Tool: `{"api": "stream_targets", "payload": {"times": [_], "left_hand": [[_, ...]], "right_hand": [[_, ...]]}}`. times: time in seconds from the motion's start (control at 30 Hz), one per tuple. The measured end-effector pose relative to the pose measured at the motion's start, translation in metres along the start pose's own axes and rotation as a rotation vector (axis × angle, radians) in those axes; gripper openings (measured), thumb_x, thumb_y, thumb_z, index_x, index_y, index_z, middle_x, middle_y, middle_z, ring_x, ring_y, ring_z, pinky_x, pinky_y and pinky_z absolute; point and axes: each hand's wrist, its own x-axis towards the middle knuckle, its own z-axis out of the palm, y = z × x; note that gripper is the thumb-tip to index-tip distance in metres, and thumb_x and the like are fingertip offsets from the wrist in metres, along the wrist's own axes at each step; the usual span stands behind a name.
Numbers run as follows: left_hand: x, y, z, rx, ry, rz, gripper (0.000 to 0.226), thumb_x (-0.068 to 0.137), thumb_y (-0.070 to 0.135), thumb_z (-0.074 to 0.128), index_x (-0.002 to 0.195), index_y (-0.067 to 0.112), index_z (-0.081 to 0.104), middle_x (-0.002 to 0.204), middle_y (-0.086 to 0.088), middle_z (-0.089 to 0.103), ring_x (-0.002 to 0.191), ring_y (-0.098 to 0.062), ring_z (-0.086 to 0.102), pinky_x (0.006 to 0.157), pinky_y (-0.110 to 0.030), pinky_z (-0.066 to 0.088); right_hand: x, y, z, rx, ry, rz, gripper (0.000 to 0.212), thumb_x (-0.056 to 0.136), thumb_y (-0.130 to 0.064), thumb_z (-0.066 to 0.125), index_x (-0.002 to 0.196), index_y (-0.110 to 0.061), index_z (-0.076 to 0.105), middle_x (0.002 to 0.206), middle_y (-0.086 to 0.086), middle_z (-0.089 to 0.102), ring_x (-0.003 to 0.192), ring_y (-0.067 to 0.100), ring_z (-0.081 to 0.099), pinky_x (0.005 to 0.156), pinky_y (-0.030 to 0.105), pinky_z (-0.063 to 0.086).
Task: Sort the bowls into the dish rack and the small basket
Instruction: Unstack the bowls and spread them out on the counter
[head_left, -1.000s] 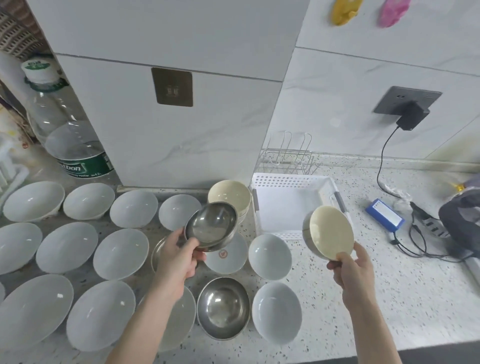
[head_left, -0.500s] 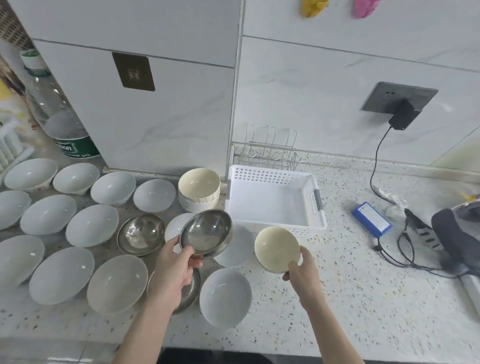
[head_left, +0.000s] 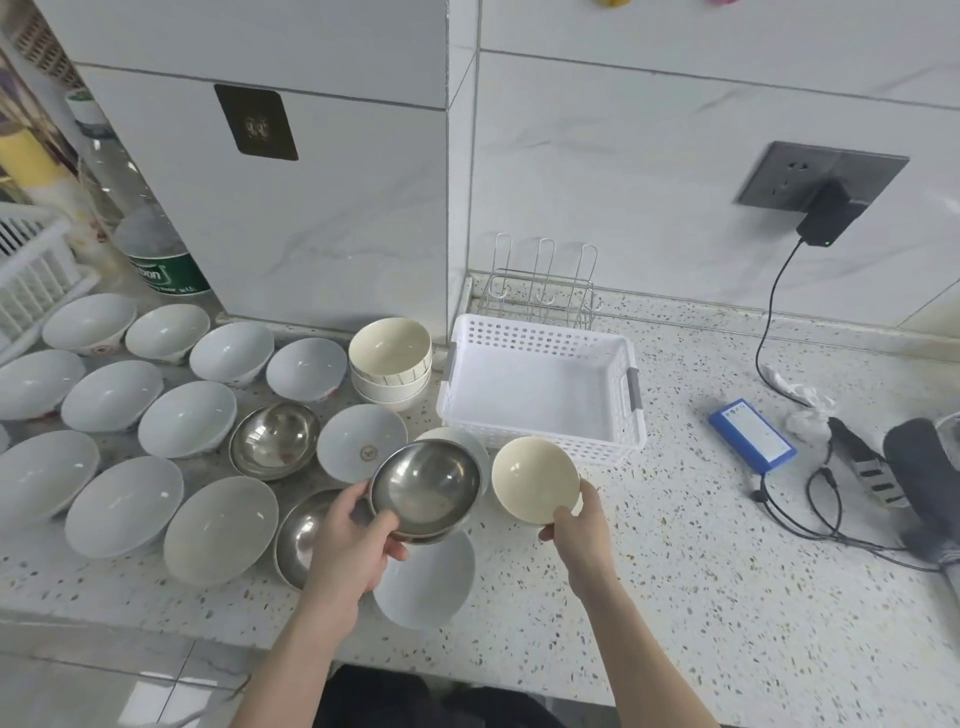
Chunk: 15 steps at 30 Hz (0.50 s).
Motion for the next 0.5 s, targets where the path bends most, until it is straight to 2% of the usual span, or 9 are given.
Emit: {"api": "stream_targets", "payload": {"times": [0.13, 0.23, 0.33, 0.43, 0.5], "left_hand": [[-0.01, -0.003, 0.008, 0.1, -0.107, -0.016, 0.046, 0.087, 0.003, 0.056, 0.122, 0.033, 0.055, 0.059, -0.005, 0.068, 0.048, -0.011, 0.058, 0.036, -0.021, 0.029], [-0.017, -0.007, 0.02, 0.194, -0.216, -0.019, 0.045, 0.089, 0.008, 0.057, 0.12, 0.04, 0.049, 0.057, -0.004, 0.068, 0.047, -0.008, 0.058, 0.037, -0.017, 0.033], [-0.022, -0.012, 0.036, 0.281, -0.301, 0.0, 0.044, 0.091, 0.011, 0.055, 0.112, 0.049, 0.046, 0.057, 0.0, 0.069, 0.048, -0.004, 0.06, 0.039, -0.012, 0.037], [-0.024, -0.02, 0.047, 0.36, -0.369, 0.021, 0.045, 0.091, 0.013, 0.052, 0.12, 0.046, 0.042, 0.06, 0.003, 0.07, 0.056, -0.008, 0.068, 0.043, -0.014, 0.041], [-0.025, -0.026, 0.052, 0.427, -0.408, 0.023, 0.048, 0.092, 0.016, 0.052, 0.128, 0.044, 0.038, 0.06, 0.005, 0.07, 0.061, -0.009, 0.07, 0.049, -0.013, 0.044]], "right_hand": [[-0.001, 0.004, -0.003, 0.064, -0.022, 0.039, 0.058, 0.095, -0.014, 0.046, 0.149, -0.025, 0.029, 0.101, 0.015, 0.07, 0.043, -0.001, 0.058, 0.042, 0.017, 0.038], [-0.006, 0.006, -0.014, 0.106, -0.065, 0.124, 0.057, 0.098, -0.038, 0.049, 0.149, -0.02, 0.03, 0.08, 0.011, 0.076, 0.041, 0.007, 0.047, 0.04, 0.02, 0.032], [-0.018, 0.012, -0.032, 0.064, -0.108, 0.152, 0.046, 0.1, -0.048, 0.041, 0.125, -0.013, 0.056, 0.068, 0.011, 0.075, 0.04, 0.009, 0.041, 0.037, 0.021, 0.029], [-0.039, 0.021, -0.047, 0.112, -0.188, 0.107, 0.038, 0.099, -0.049, 0.044, 0.106, -0.02, 0.067, 0.067, 0.016, 0.073, 0.036, 0.008, 0.037, 0.036, 0.019, 0.029], [-0.051, 0.027, -0.054, 0.109, -0.246, 0.053, 0.03, 0.097, -0.041, 0.052, 0.102, -0.018, 0.071, 0.066, 0.014, 0.072, 0.036, 0.007, 0.038, 0.037, 0.018, 0.03]]}}
